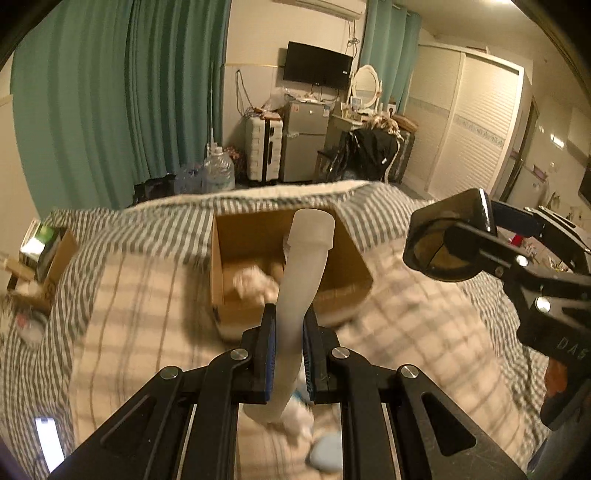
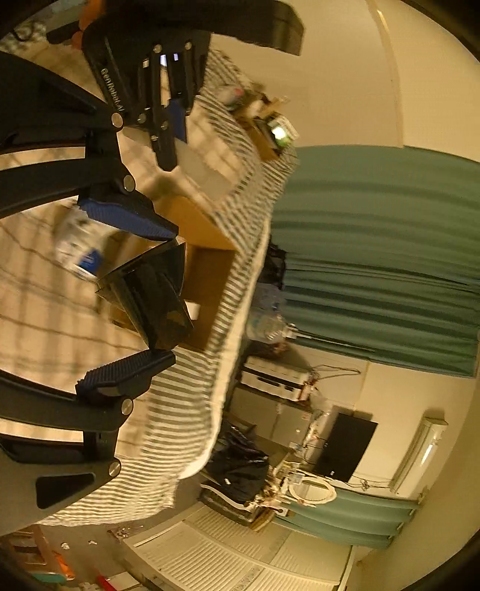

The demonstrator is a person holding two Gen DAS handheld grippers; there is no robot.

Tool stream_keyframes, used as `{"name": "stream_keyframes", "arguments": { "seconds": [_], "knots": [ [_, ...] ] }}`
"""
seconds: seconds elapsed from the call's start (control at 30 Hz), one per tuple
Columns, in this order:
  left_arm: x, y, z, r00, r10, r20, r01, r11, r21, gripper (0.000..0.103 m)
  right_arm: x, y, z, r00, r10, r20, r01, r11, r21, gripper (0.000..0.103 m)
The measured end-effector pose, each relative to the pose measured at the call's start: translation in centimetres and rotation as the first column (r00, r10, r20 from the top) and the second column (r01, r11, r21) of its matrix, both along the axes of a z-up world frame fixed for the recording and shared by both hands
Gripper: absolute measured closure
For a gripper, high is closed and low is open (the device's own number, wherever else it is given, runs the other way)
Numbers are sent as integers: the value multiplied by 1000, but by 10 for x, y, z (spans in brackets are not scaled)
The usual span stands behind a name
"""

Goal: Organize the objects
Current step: 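Lower the tube and black item into the box and release both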

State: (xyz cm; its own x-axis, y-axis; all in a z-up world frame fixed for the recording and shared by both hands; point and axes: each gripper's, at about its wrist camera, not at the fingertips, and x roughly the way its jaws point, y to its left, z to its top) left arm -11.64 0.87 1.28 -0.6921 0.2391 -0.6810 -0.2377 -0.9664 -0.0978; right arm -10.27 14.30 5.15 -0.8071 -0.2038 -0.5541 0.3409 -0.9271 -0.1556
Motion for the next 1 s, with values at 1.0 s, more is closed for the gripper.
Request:
{"name": "stream_keyframes", "arguments": {
  "seconds": [1.0],
  "knots": [
    [-172,15,-102,982,32,187,-23,998,-54,72,-197,6,-104,973,0,231,24,994,-102,24]
  ]
}}
